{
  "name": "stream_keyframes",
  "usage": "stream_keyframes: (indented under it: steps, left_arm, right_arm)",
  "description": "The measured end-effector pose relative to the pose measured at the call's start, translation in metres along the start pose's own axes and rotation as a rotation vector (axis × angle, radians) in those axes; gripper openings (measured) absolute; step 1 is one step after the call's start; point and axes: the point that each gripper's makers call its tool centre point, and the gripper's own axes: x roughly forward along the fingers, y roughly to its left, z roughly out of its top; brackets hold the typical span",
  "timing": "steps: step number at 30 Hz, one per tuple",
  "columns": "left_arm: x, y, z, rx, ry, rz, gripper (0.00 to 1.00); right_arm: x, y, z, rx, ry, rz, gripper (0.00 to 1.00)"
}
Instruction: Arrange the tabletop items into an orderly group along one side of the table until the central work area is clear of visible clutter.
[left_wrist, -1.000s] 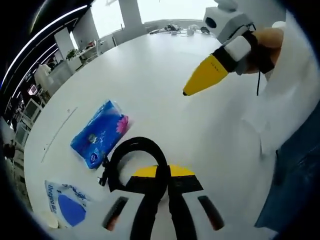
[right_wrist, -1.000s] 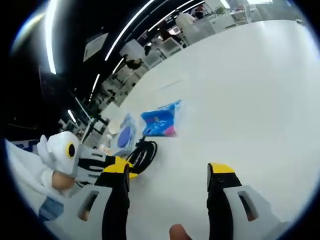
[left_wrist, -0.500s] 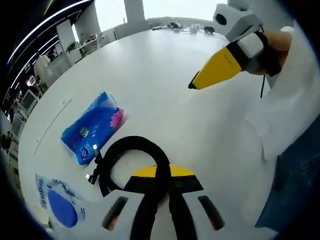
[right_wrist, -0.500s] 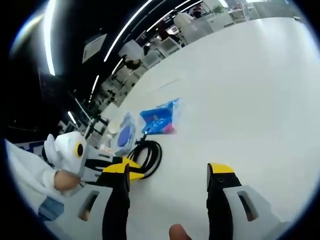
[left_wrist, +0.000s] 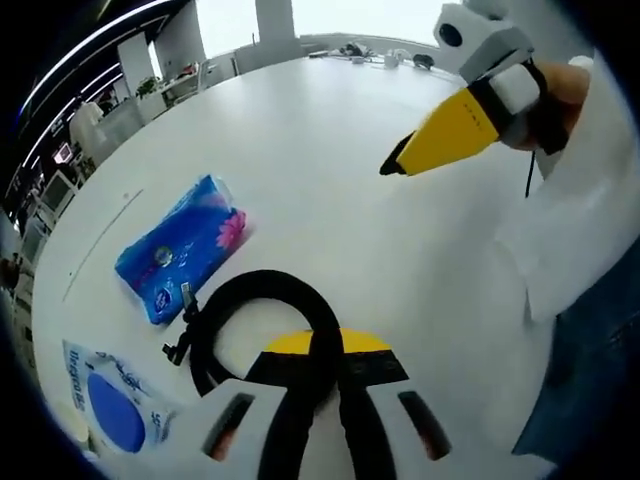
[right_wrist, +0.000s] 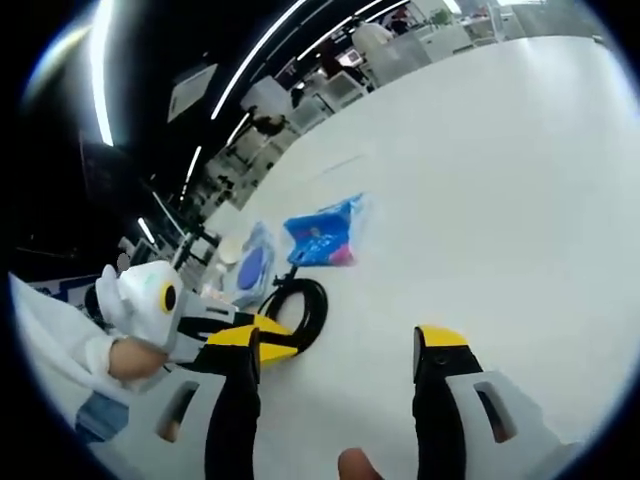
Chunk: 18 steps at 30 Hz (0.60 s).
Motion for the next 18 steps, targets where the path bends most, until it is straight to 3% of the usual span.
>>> stream_keyframes:
  steps: [11, 13, 18]
  left_arm:
    - [-0.002, 0.002, 0.002, -0.024, -0.019, 0.006, 0.07]
    - [-0.006, 0.006, 0.007, -0.021, -0.045, 0.033, 0.13]
    - [-0.017, 0.018, 0.015, -0.061, -0.091, 0.08, 0.37]
  right_arm:
    - [-0.003, -0.002, 0.001, 0.013, -0.014, -0.002, 0.6]
    - [-0.004, -0.001, 0.0, 0.012, -0.013, 0.0, 0.6]
    - [-0.006, -0.001, -0.002, 0.006, -0.01, 0.001, 0.6]
